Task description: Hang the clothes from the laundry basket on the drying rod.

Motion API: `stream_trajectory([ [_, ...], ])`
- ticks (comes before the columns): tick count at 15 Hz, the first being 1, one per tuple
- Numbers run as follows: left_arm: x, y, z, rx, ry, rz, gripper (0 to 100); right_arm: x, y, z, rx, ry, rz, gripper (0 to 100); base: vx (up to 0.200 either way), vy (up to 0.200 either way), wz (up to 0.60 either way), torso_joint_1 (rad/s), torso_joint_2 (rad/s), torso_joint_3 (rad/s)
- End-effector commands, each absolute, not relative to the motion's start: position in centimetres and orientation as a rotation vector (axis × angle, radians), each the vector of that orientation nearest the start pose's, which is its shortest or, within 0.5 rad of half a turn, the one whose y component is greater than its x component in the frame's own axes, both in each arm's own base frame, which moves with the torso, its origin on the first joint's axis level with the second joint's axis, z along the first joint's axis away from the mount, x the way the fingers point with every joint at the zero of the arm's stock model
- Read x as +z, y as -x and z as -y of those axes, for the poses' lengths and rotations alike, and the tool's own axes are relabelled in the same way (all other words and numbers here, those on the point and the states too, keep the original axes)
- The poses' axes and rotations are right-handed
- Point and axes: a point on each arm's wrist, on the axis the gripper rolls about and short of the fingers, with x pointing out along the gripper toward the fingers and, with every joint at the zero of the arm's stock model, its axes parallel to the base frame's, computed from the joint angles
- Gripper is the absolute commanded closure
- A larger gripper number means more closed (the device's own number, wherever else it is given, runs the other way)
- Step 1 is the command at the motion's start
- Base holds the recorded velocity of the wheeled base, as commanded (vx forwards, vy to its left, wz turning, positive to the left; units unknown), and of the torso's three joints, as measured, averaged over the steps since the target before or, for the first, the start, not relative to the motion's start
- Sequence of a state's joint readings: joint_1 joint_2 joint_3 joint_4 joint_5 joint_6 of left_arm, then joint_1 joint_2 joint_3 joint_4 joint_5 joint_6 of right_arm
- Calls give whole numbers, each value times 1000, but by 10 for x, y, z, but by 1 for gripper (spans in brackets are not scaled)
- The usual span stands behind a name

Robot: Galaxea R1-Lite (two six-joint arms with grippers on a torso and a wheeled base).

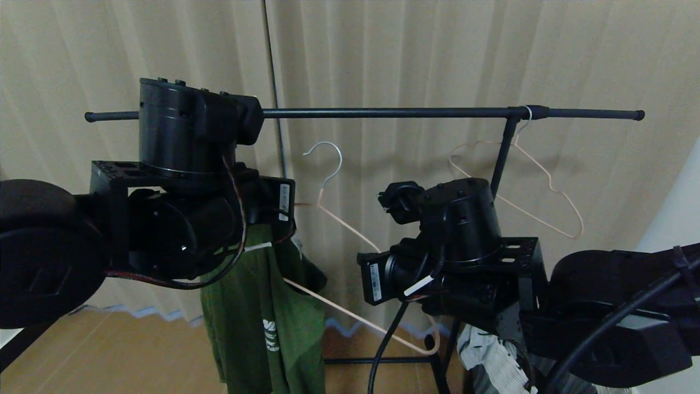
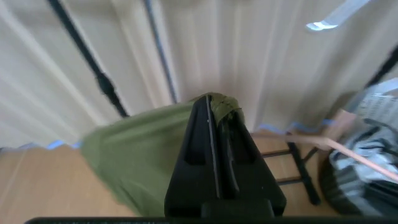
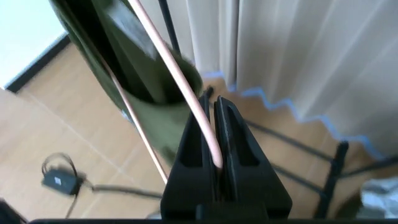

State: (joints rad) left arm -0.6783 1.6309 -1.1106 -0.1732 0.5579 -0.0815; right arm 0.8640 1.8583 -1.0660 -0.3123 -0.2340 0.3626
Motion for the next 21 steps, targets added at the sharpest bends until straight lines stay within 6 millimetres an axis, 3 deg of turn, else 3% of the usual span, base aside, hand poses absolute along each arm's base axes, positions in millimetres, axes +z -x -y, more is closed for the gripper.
stream_trajectory([
  [1, 245, -236, 186, -137, -121, -283, 100, 166, -235, -269, 538, -95, -504, 100, 0, 0, 0, 0, 0, 0],
  [6, 245, -223, 195, -195, -133, -282, 100, 164, -237, -271, 539, -97, -497, 100, 0, 0, 0, 0, 0, 0],
  [9, 240, -212, 184, -224, -146, -301, 100, 167, -241, -265, 521, -106, -487, 100, 0, 0, 0, 0, 0, 0],
  [13, 239, -190, 162, -438, -199, -309, 100, 173, -244, -259, 507, -122, -468, 100, 0, 0, 0, 0, 0, 0],
  [16, 234, -185, 145, -532, -283, -280, 100, 184, -241, -255, 519, -146, -416, 100, 0, 0, 0, 0, 0, 0],
  [21, 223, -185, 145, -541, -320, -255, 100, 190, -239, -252, 524, -149, -399, 100, 0, 0, 0, 0, 0, 0],
])
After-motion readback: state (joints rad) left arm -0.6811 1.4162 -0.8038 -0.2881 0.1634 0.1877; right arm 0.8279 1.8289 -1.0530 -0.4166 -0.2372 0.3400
